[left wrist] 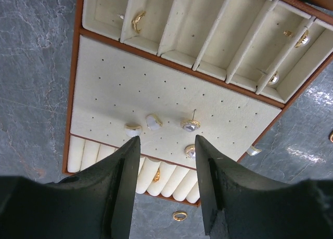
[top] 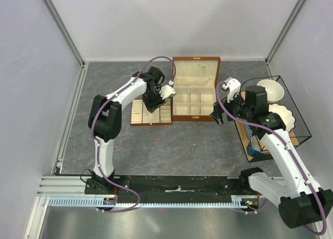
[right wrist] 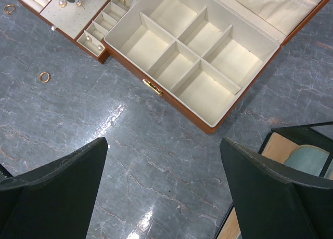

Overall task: Organize the mixed jewelry
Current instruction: Adjust the jewelry in the compartment layer.

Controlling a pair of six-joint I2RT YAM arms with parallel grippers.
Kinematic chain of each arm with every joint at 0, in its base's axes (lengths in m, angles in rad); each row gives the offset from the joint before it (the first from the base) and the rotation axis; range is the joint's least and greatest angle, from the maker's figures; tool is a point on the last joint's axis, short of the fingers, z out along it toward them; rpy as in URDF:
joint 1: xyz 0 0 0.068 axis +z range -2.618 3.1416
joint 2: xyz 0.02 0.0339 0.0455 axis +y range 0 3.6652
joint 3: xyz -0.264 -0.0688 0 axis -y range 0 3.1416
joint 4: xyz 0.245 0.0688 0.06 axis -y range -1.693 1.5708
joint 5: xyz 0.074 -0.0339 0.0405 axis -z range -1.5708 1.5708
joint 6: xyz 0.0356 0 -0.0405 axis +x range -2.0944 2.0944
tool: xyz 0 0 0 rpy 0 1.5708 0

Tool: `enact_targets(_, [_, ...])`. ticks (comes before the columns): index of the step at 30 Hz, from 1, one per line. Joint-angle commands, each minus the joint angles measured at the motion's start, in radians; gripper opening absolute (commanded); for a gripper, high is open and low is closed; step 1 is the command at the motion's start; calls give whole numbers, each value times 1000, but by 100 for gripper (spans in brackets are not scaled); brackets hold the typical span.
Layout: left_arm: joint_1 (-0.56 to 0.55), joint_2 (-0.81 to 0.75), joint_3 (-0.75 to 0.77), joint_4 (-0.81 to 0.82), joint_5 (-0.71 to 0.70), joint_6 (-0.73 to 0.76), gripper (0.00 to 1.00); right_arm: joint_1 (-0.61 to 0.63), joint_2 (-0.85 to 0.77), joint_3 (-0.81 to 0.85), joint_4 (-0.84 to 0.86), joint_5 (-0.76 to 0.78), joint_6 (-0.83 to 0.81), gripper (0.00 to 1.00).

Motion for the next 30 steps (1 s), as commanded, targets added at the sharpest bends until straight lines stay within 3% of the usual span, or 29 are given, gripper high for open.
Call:
enact_targets(1, [6, -39, -7, 30, -12, -3, 53, -6, -14, 8, 18, -9, -4, 98])
enact_targets(30, [6, -4, 5, 27, -12, 5, 53, -15, -19, 7, 18, -15, 1, 98])
